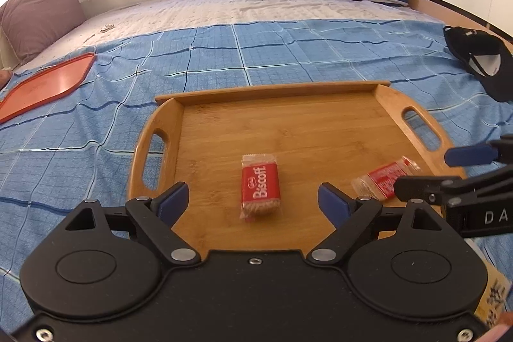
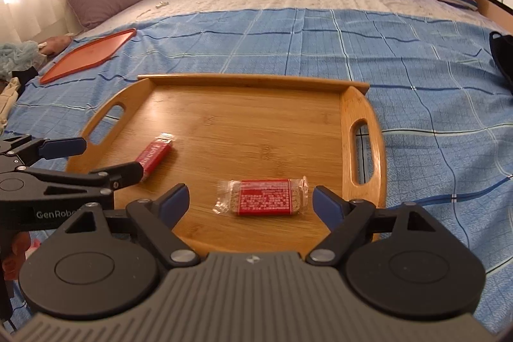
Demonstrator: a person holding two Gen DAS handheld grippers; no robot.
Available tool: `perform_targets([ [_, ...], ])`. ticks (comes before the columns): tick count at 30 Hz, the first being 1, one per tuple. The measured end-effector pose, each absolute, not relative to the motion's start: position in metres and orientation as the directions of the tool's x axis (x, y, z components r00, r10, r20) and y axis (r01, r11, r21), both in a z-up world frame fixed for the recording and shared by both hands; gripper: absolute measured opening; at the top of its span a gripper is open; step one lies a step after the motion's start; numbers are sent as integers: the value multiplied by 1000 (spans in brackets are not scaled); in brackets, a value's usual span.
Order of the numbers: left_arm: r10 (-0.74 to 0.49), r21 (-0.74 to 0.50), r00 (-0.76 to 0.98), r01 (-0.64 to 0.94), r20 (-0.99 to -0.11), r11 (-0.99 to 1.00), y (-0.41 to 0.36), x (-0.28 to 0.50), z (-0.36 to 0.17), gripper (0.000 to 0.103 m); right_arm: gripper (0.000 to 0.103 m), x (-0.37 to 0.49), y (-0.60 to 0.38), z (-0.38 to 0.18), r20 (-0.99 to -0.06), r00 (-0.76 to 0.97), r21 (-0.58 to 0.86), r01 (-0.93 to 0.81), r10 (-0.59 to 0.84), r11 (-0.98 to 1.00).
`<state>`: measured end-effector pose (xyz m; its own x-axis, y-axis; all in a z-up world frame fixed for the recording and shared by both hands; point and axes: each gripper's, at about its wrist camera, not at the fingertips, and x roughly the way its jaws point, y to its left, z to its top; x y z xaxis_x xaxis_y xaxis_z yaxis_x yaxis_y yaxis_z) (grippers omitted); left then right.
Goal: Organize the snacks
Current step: 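Open both tools to release the packets on the tray, then move both tools back over the snack pile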
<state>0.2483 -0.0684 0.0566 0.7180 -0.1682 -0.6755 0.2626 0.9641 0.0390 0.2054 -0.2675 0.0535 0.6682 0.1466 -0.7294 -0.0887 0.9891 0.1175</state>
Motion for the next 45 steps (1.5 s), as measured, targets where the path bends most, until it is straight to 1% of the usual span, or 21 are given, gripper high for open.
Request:
perform_targets([
  [16,-228,17,718,317,-658,948,-50,150,91,91,92,128,-256,94,-674,717,86,-163,178,983],
  [21,-247,3,722,326,-647,945,-42,118,98,92,95,97,-251,101,-646,737,83,-193,200,978],
  [27,-257,12,744,335,-616,942,-37,77,101,93,96,62,-245,98,-618,758,75,-209,210,975],
  [34,-271,28,762,354,-588,935,-35,38,96,94,96,28,-248,92,-595,778,87,-188,202,978],
  [40,-266,-3,774,323,-574,946,-26,19,90,95,97,7,-249,85,-585,792,61,-171,174,983],
  [45,-242,6,794,295,-558,955,-19,7,82,95,97,-7,-251,77,-573,807,33,-150,141,988],
])
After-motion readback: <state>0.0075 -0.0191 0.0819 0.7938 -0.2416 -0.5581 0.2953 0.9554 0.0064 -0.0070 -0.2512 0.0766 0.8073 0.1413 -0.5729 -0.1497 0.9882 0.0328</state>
